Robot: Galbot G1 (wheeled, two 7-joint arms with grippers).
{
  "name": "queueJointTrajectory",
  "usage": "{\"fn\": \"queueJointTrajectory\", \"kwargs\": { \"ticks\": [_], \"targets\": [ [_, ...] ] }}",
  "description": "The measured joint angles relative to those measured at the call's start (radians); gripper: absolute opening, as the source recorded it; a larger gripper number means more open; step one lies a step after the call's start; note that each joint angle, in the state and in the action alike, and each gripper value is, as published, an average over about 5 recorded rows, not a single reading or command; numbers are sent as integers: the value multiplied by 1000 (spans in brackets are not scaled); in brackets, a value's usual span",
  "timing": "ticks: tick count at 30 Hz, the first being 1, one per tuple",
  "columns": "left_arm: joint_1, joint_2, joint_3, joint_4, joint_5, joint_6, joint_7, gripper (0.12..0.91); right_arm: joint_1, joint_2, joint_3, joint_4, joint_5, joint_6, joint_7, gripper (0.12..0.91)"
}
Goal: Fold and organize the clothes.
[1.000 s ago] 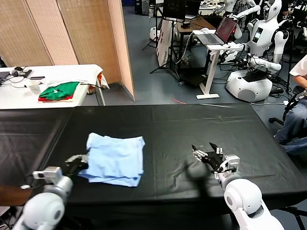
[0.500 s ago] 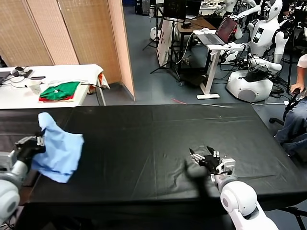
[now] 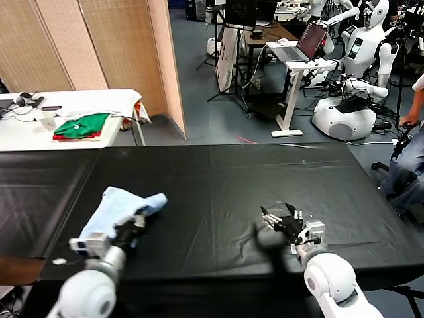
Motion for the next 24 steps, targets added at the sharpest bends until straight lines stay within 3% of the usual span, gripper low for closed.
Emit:
{"fn": "queueJointTrajectory", "kwargs": {
  "ticks": [2,4,8,13,16,24],
  "targets": [
    [-3,-16,33,4,2,-32,28,199,9,-5,-13,-3,52,-15,-2,907],
    [-3,-23,51,-1,9,-67,62,291,20,-11,-28,-6,111,-34,-1,907],
    [-1,-17,56,-21,47,-140,119,537,43,-20,-70,-9,234,-64,10,907],
    [-15,11,24,-43,76,-183,111,830,79,-12,-146,-20,321,-83,24,907],
    [-15,31,-5,-44,80,-182,97,896,107,-2,-197,-34,324,-82,21,907],
    [24,30,-58,-27,124,-181,93,907,197,49,-319,-93,329,-92,5,907]
  ]
}}
